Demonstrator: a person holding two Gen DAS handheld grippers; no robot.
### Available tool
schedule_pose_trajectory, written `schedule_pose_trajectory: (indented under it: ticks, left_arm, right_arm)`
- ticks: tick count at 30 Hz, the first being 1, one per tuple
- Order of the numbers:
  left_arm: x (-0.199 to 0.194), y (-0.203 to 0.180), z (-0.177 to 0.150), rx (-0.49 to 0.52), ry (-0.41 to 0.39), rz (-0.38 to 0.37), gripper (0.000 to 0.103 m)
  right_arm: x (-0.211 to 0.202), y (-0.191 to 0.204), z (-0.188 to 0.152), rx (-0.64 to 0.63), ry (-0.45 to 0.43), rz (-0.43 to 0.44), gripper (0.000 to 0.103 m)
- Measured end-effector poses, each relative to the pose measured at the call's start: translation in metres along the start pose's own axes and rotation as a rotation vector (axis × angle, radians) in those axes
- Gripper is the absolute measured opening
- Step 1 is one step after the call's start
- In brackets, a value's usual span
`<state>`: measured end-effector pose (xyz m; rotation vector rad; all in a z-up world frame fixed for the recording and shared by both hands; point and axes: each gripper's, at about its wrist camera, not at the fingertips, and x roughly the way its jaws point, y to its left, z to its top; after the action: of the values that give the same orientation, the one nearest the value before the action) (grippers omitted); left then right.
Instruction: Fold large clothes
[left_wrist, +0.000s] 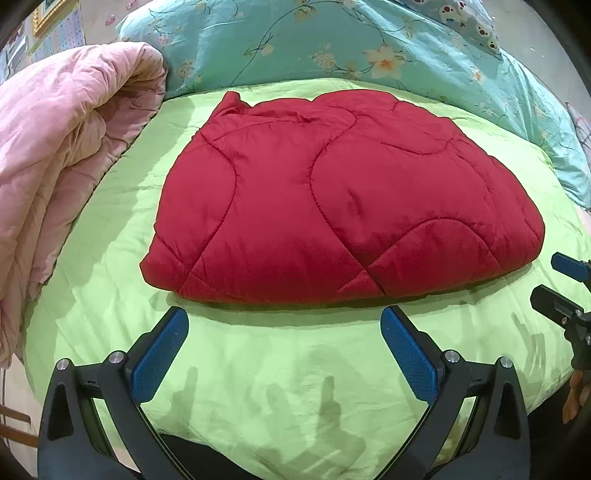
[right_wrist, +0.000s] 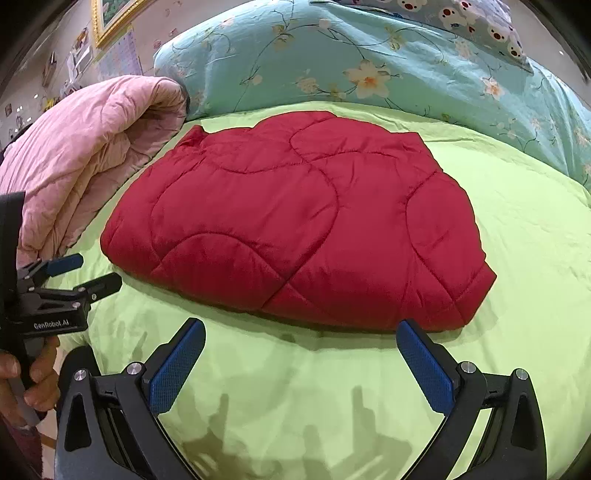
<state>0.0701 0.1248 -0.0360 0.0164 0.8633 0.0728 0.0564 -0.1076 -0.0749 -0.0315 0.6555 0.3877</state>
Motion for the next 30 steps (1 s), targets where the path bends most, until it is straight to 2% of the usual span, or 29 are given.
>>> schedule_pose_trajectory:
  ticks: [13,30]
  left_arm:
    - [-0.014,-0.002,-0.001,0.004,-0.039,0.019,0.103]
    - [-0.014,-0.007,-0.003,0.02,-0.047,0.032,0.103]
  right_arm:
    - [-0.003,0.001,-0.006,0.005,-0.018,-0.005,0.103]
    - [-0.001,-0.001,-0.005,0.006,-0.013,-0.011,0.103]
